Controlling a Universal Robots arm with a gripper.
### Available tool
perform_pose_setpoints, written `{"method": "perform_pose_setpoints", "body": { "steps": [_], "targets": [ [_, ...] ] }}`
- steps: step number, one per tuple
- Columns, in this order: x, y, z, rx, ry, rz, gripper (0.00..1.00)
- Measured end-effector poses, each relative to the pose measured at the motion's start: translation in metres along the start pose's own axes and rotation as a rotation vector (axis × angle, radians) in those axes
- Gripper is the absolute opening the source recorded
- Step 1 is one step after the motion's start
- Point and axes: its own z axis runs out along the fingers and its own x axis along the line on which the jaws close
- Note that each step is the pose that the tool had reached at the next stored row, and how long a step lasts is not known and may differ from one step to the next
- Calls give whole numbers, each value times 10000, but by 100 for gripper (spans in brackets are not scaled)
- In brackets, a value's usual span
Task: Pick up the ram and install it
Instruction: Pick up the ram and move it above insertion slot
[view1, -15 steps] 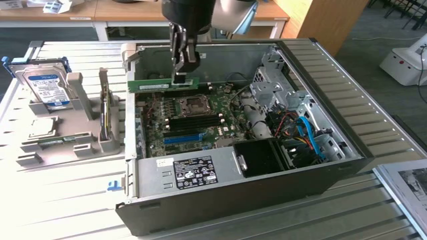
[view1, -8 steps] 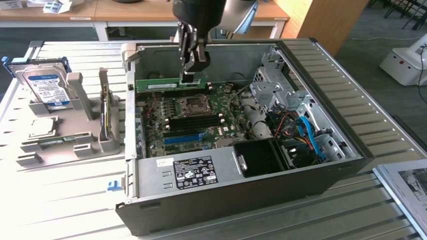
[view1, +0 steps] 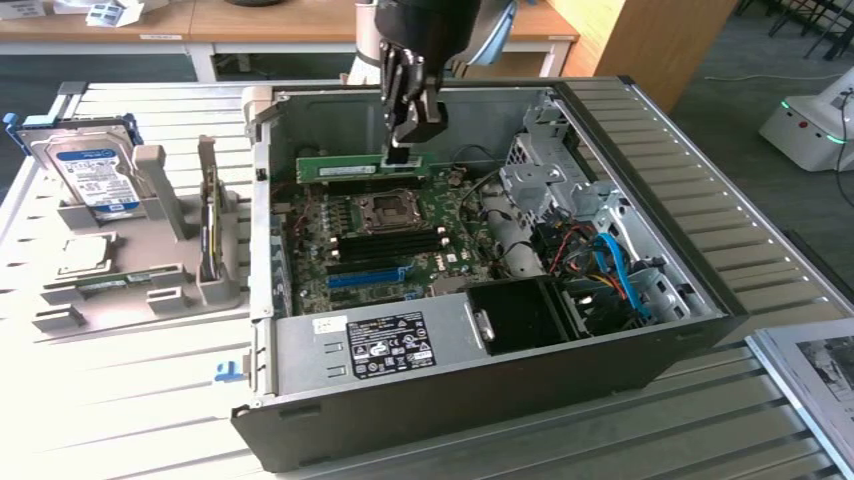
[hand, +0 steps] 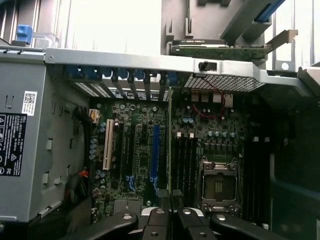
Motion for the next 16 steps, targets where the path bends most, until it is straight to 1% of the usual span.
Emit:
{"method": "perform_pose_setpoints", "body": {
  "steps": [5, 10, 12, 16],
  "targets": [
    [6, -132, -14, -22, -1, 0, 12],
    [10, -233, -25, -33, -2, -1, 12],
    [10, -253, -27, -34, -1, -1, 12],
    [10, -254, -27, -34, -1, -1, 12]
  ]
}}
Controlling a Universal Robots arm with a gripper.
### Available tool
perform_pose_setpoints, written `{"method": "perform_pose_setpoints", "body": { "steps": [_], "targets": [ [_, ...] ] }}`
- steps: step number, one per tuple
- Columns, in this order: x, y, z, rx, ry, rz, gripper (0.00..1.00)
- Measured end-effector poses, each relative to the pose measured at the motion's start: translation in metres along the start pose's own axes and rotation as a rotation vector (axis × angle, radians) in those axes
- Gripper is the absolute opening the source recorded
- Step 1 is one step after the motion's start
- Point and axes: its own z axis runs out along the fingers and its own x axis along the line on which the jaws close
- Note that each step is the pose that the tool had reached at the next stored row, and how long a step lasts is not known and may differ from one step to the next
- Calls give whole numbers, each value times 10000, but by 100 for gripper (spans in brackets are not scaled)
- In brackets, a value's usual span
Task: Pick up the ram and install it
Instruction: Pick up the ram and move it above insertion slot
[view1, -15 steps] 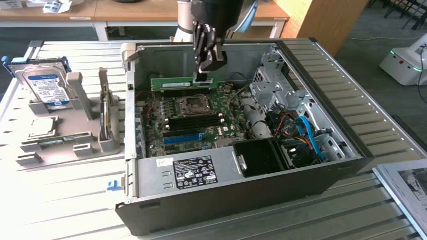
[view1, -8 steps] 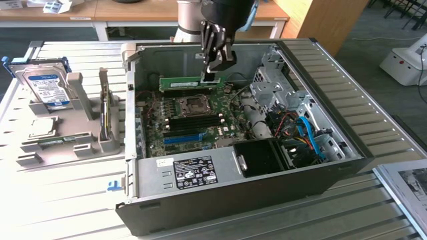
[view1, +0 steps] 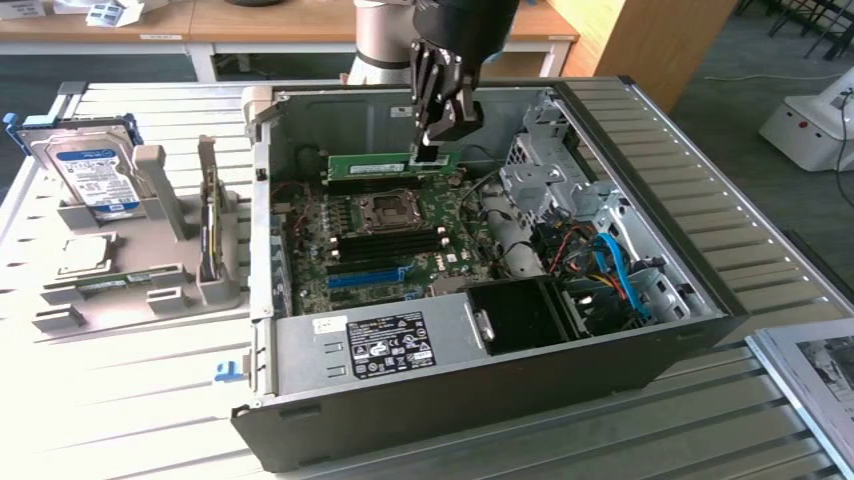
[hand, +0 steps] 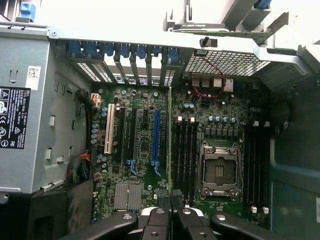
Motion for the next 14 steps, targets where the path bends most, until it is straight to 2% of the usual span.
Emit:
{"method": "perform_pose_setpoints", "body": {
  "steps": [2, 6, 10, 14],
  "targets": [
    [-1, 4, 1, 23, -1, -1, 12],
    [-1, 15, 2, 128, 5, -6, 12],
    [-1, 31, 3, 258, 12, -13, 12],
    [-2, 51, 5, 417, 19, -23, 12]
  ]
}}
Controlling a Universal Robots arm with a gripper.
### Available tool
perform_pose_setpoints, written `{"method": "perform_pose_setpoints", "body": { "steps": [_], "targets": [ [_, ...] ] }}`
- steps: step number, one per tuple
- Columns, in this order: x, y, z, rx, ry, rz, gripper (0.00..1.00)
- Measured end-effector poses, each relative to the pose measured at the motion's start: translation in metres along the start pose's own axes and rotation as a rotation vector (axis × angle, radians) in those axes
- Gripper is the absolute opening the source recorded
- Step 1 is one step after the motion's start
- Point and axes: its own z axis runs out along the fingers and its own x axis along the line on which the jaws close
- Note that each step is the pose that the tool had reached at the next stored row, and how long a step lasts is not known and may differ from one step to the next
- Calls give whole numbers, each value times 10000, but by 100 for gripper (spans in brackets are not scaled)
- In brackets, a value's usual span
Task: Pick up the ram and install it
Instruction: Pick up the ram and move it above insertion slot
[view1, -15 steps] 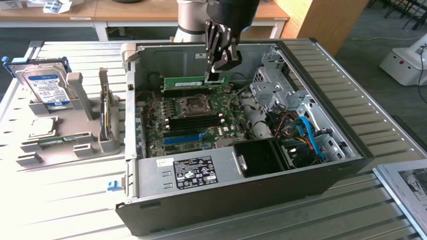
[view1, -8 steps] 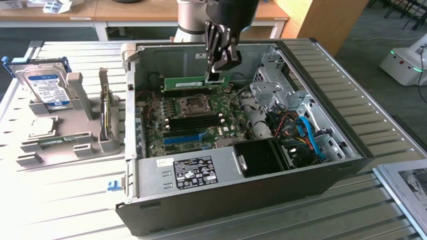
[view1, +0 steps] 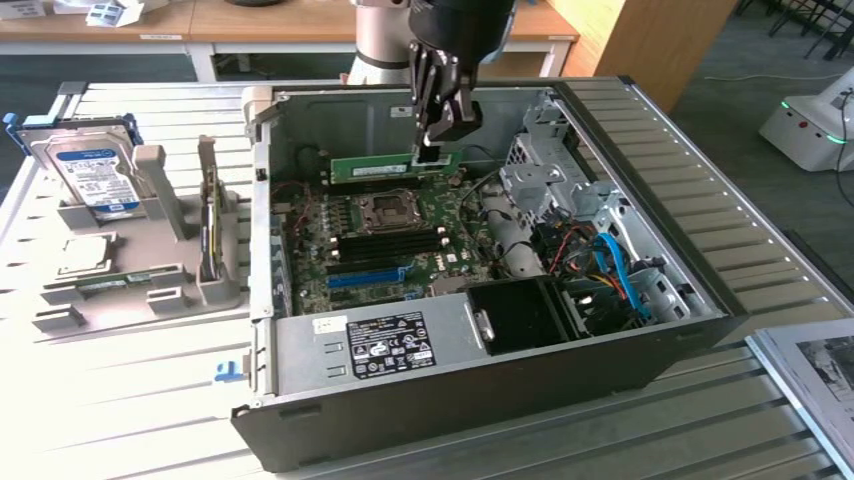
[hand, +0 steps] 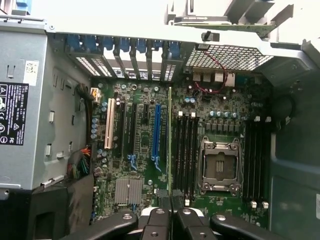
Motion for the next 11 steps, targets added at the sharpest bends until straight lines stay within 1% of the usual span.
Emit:
{"method": "perform_pose_setpoints", "body": {
  "steps": [5, 7, 8, 9, 11],
  "targets": [
    [-1, 22, 1, 199, 9, -14, 12],
    [-1, 34, 2, 306, 14, -21, 12],
    [-2, 38, 3, 339, 14, -24, 12],
    [-2, 39, 4, 354, 14, -24, 12],
    [-2, 39, 3, 354, 15, -25, 12]
  ]
}}
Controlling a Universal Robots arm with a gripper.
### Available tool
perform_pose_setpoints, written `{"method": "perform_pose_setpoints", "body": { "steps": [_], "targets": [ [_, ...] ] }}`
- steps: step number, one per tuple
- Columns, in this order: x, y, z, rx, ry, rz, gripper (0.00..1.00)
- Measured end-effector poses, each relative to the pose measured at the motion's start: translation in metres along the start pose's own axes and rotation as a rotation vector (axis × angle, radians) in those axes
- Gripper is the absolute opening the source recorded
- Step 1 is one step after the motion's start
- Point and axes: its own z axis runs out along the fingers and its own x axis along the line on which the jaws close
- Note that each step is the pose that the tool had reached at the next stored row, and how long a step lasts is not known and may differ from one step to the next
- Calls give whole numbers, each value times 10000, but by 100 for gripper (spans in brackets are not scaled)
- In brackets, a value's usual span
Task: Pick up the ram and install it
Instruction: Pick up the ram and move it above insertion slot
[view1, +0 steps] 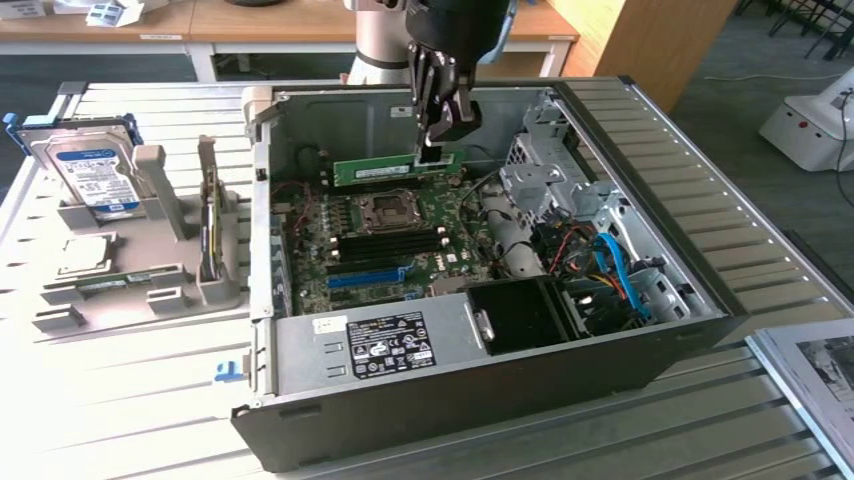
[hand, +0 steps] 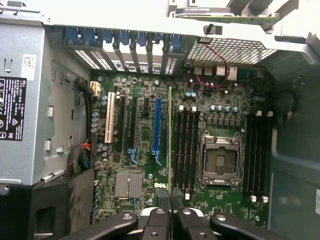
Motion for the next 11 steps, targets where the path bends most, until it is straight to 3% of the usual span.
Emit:
{"method": "perform_pose_setpoints", "body": {
  "steps": [11],
  "targets": [
    [0, 0, 1, 9, -12, 369, 12]
  ]
}}
